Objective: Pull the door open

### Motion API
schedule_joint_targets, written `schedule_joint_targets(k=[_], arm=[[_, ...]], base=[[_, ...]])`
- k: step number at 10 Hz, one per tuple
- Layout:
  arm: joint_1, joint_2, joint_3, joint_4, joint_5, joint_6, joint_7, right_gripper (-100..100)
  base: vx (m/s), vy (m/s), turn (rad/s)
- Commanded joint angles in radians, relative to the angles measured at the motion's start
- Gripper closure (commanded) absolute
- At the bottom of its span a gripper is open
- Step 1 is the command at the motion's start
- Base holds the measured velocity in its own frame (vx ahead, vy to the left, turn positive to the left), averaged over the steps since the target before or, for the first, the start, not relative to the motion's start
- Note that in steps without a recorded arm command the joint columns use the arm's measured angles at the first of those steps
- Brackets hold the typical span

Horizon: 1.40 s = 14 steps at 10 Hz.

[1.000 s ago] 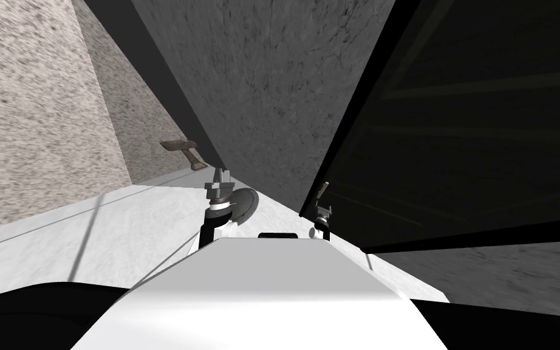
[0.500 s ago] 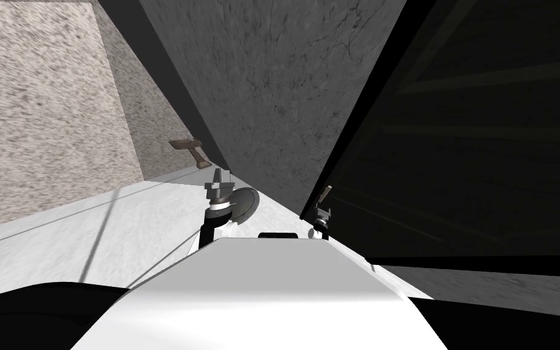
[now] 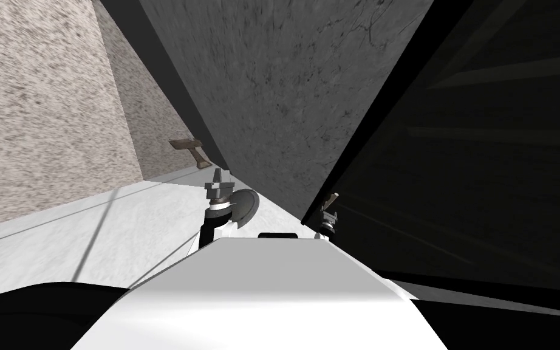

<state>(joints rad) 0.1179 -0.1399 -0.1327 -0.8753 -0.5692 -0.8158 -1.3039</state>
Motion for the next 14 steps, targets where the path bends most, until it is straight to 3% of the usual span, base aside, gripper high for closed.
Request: schedule_joint_targets(k=[1,3,4,5,6,7,8,9,14], arm=[[0.015,-0.031,0.0,0.006,-0.004,-0.001,-0.036,-100],[0.033,-0.078,0.0,0.027,-0.009,-0.01,-0.09,-100],[0.033,-0.078,0.0,0.027,-0.009,-0.01,-0.09,-100],[0.044,-0.107,0.001,0.04,-0.012,-0.016,-0.124,-100],[0.05,-0.122,0.001,0.046,-0.013,-0.019,-0.142,-100],[0.053,-0.132,0.001,0.051,-0.014,-0.021,-0.154,-100],[0.068,-0.119,0.004,0.029,-0.013,-0.012,-0.14,-100],[0.068,-0.119,0.004,0.029,-0.013,-0.012,-0.14,100],[0.068,-0.119,0.004,0.029,-0.013,-0.012,-0.14,100]], base=[[0.156,-0.005,0.032],[0.182,-0.009,0.041],[0.133,-0.013,0.018],[0.144,-0.009,0.028],[0.165,-0.006,0.041],[0.119,0.015,-0.002],[0.031,0.018,-0.024],[-0.016,0.01,0.029],[-0.005,-0.004,0.0]])
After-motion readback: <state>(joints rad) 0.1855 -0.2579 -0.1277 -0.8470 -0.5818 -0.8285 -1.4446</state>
